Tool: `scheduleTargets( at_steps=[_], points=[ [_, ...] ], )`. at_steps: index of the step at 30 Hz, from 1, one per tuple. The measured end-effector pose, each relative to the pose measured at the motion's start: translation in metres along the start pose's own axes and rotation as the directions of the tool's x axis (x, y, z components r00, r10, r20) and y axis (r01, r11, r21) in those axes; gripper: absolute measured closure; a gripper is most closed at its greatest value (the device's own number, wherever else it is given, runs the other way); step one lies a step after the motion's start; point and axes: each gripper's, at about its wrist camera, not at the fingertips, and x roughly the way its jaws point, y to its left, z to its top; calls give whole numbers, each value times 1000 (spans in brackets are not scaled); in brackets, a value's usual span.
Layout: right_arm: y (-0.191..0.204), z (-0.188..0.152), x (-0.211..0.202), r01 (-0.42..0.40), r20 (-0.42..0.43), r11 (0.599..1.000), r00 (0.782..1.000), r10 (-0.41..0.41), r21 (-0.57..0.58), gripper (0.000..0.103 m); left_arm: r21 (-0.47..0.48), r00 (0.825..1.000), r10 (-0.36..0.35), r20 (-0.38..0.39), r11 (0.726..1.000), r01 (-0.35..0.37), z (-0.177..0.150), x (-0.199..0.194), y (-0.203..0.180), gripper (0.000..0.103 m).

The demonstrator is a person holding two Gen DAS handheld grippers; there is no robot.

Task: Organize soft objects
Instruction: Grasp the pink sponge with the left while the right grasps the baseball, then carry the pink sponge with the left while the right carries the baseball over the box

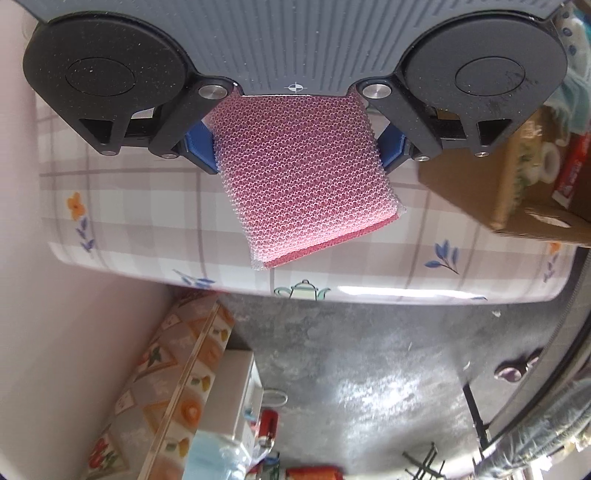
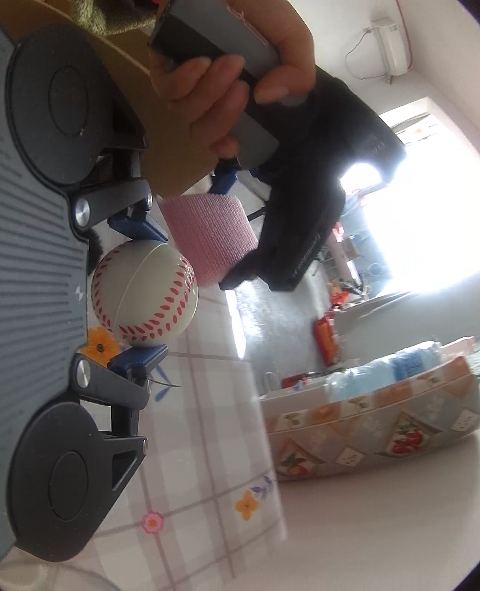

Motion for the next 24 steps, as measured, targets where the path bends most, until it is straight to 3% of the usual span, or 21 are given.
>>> scheduleTargets(
  at_steps=[6,11,20,24],
  points=[
    [20,4,-52,-8,118,999,993,13,-40,41,12,994,-36,104,999,35,-25,-80,11,17],
    [48,-3,-117,-29,221,996,974,47,-81,41,26,974,-77,211,997,73,-68,-164,36,17],
    [108,-13,-223,-174,265,970,940,215,-171,41,6,906,-110,409,993,118,-181,-303,115,17],
    [140,-8,-249,-286,253,939,910,329,-192,41,-11,871,-100,482,993,120,-235,-349,155,16]
  ],
)
